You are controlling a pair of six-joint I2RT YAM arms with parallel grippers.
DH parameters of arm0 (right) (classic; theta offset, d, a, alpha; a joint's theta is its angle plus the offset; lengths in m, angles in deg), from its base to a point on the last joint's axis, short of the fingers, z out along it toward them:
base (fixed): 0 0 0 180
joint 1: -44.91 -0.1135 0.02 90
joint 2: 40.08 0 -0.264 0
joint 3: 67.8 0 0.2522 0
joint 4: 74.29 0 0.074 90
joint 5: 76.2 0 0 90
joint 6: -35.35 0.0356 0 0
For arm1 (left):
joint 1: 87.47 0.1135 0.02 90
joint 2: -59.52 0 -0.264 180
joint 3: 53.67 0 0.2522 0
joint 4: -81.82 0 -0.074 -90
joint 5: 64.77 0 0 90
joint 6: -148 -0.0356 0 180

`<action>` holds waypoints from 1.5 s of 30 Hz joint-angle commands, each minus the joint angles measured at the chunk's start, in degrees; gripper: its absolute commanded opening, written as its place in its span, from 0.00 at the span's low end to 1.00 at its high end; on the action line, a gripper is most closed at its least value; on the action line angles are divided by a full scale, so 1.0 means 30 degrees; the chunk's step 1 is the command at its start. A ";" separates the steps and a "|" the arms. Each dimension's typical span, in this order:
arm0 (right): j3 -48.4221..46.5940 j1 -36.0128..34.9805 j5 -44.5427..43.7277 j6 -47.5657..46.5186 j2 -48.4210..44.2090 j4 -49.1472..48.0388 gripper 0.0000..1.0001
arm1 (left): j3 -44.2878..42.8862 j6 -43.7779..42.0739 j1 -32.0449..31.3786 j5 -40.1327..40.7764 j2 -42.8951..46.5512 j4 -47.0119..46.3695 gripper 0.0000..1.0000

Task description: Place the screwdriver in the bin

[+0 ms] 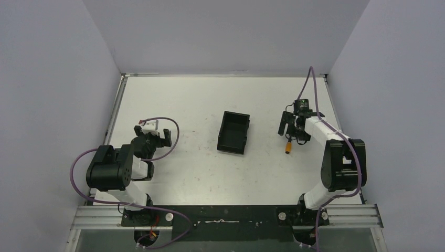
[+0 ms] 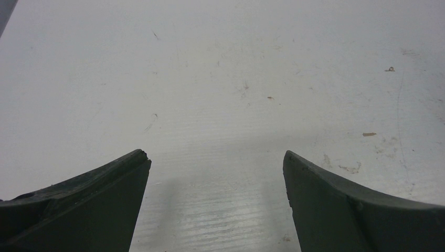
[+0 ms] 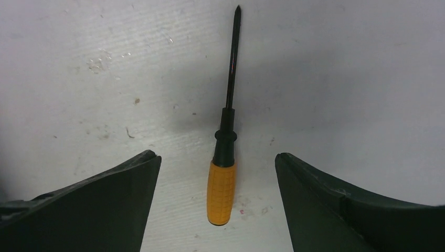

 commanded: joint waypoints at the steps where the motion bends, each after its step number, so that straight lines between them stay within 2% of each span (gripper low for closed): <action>1: 0.0513 0.0143 0.0068 -0.0289 0.0952 -0.1033 0.77 | -0.0237 -0.0068 -0.0067 0.0024 0.0289 -0.0649 0.97; 8: 0.1159 0.0140 0.0460 -0.0598 0.2058 -0.1480 0.43 | -0.0238 -0.0071 -0.0068 0.0024 0.0307 -0.0639 0.97; 9: 0.1124 0.0139 0.0513 -0.0661 0.2202 -0.1444 0.35 | -0.0252 -0.0076 -0.0068 0.0007 0.0307 -0.0629 0.97; 12: 0.0747 0.0124 0.0681 -0.0875 0.2092 -0.0950 0.02 | -0.0259 -0.0075 -0.0068 0.0025 0.0306 -0.0635 0.97; 13: 0.0575 0.0112 0.0683 -0.0890 0.1796 -0.0719 0.00 | -0.0241 -0.0062 -0.0068 0.0011 0.0307 -0.0654 0.97; 17: -0.0512 -0.0018 0.0449 -0.0963 -0.0410 0.0824 0.00 | -0.0237 -0.0067 -0.0068 0.0024 0.0293 -0.0619 0.97; 24: -0.4282 -0.0252 0.0274 -0.1168 -0.4524 0.4496 0.00 | -0.0238 -0.0074 -0.0068 0.0022 0.0302 -0.0619 0.97; 29: -0.7289 -0.1726 0.0503 -0.0762 -0.5909 0.4938 0.00 | -0.0238 -0.0064 -0.0068 0.0014 0.0307 -0.0619 0.97; 34: -0.8486 -0.5459 0.1002 -0.0778 -0.5578 0.2966 0.00 | -0.0237 -0.0084 -0.0068 0.0008 0.0289 -0.0646 0.97; 40: -0.8710 -1.0307 -0.0529 -0.1256 -0.2852 0.1254 0.00 | -0.0237 -0.0050 -0.0068 0.0017 0.0307 -0.0628 0.97; 45: -0.8105 -1.1888 -0.0903 -0.1322 -0.0113 0.0461 0.00 | -0.0237 -0.0045 -0.0064 0.0017 0.0293 -0.0636 0.97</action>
